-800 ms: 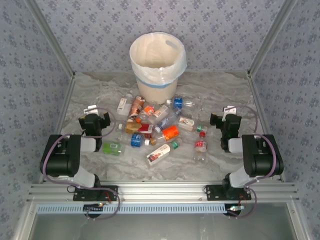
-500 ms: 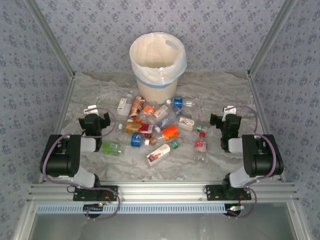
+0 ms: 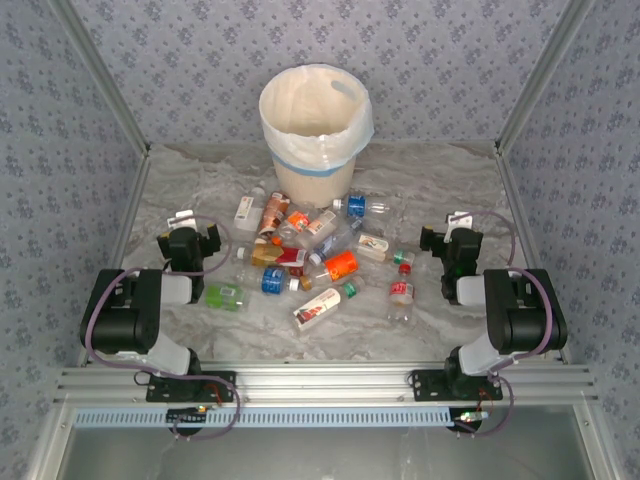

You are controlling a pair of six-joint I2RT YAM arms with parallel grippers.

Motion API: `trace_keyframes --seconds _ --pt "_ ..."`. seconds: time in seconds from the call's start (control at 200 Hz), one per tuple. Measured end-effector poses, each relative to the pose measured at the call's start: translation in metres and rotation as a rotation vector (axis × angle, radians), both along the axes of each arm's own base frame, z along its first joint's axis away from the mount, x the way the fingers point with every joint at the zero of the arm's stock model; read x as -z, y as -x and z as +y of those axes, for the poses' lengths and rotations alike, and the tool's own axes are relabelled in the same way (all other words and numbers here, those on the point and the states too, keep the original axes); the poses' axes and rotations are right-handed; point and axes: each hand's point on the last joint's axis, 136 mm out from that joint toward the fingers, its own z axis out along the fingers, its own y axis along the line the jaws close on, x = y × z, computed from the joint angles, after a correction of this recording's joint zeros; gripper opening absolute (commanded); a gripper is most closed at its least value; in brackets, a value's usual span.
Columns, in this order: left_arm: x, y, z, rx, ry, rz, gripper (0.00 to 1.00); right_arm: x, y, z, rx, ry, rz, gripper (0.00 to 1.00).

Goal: Put the plastic bottles in the bin

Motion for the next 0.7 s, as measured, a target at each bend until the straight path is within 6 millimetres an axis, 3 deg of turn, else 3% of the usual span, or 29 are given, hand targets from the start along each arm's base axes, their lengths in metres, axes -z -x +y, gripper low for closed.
trace_keyframes --seconds 0.27,0.38,0.545,0.7 --pt "0.001 0.0 -0.001 0.005 0.001 0.004 1.0 -0.001 0.001 0.003 -0.016 0.002 0.024 1.0" --pt "0.0 0.0 -0.002 0.017 -0.006 0.04 1.0 -0.024 -0.004 0.003 -0.018 0.005 0.016 1.0" --pt "-0.04 -0.012 -0.001 0.013 -0.008 -0.002 1.0 -0.072 -0.012 0.002 0.001 -0.013 -0.053 1.0" --pt "-0.065 -0.006 0.003 -0.024 0.017 -0.033 1.0 -0.088 -0.011 0.005 0.029 -0.117 0.003 1.0"
